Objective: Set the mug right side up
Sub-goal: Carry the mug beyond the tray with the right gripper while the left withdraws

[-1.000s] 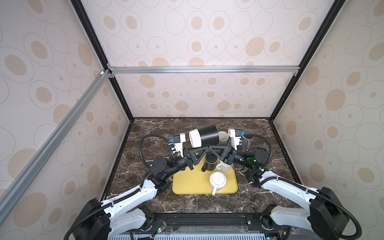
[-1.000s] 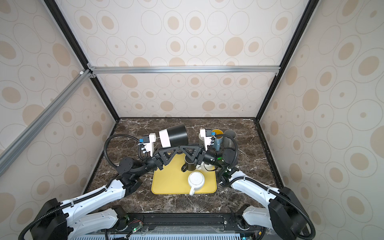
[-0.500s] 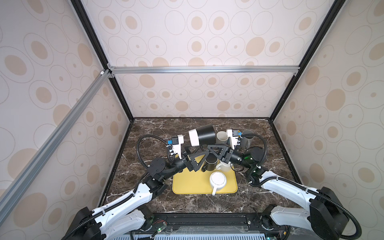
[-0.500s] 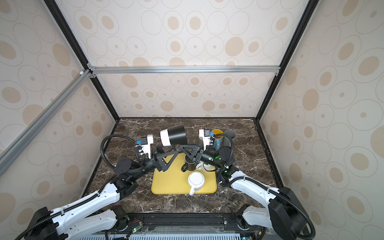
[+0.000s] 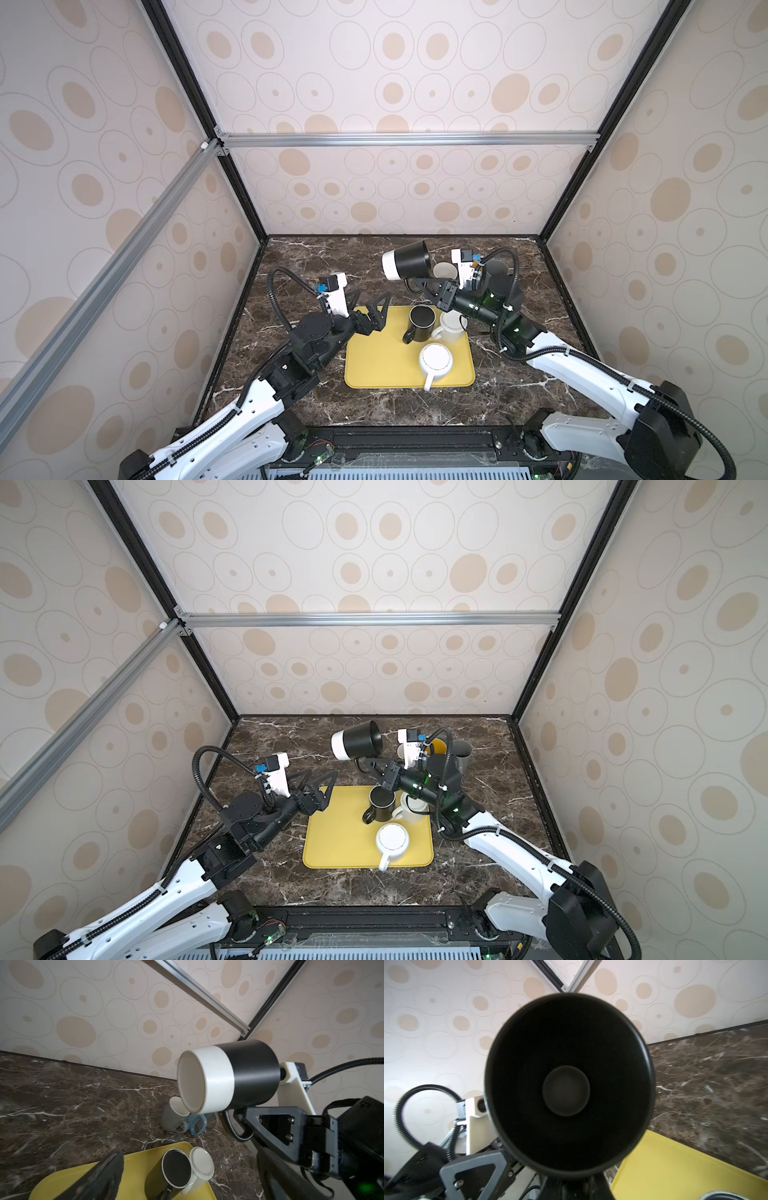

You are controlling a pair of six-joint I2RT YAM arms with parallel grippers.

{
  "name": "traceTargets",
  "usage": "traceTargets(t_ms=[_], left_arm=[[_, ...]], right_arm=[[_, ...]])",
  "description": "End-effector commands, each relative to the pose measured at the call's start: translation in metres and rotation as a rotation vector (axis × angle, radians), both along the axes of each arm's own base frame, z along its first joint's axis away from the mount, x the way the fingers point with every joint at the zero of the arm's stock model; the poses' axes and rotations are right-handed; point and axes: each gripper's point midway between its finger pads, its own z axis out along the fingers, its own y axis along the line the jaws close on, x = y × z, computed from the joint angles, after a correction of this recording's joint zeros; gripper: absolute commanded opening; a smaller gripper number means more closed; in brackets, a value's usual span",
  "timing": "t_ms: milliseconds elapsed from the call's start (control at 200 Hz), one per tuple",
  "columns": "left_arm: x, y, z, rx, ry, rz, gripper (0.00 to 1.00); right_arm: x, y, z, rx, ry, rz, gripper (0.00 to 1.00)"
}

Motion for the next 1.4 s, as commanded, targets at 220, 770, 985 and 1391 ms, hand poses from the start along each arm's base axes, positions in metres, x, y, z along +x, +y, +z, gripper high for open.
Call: traceTargets(t_ms=[220, 770, 985, 1391], left_arm=[[-0.002, 0.020, 0.005, 0.037, -0.074, 0.072, 1.00], [-0.006, 0.027, 0.001, 0.034, -0.092, 0.087, 1.00], [-0.004, 0.025, -0.003, 0.041, -0.084, 0.084, 1.00], [-0.003, 0.027, -0.012, 0.075, -0.069, 0.091, 1.00]], right_arm=[[0.063, -0.025, -0.021, -0.365, 0.015, -0.284, 0.00], [0.122, -0.019, -0.094, -0.715, 0.090, -0.415, 0.00], [0.135, -0.021, -0.111, -0.798, 0.095, -0.455, 0.00], [0.151, -0.023, -0.153, -0.911, 0.130, -0.496, 0.00]])
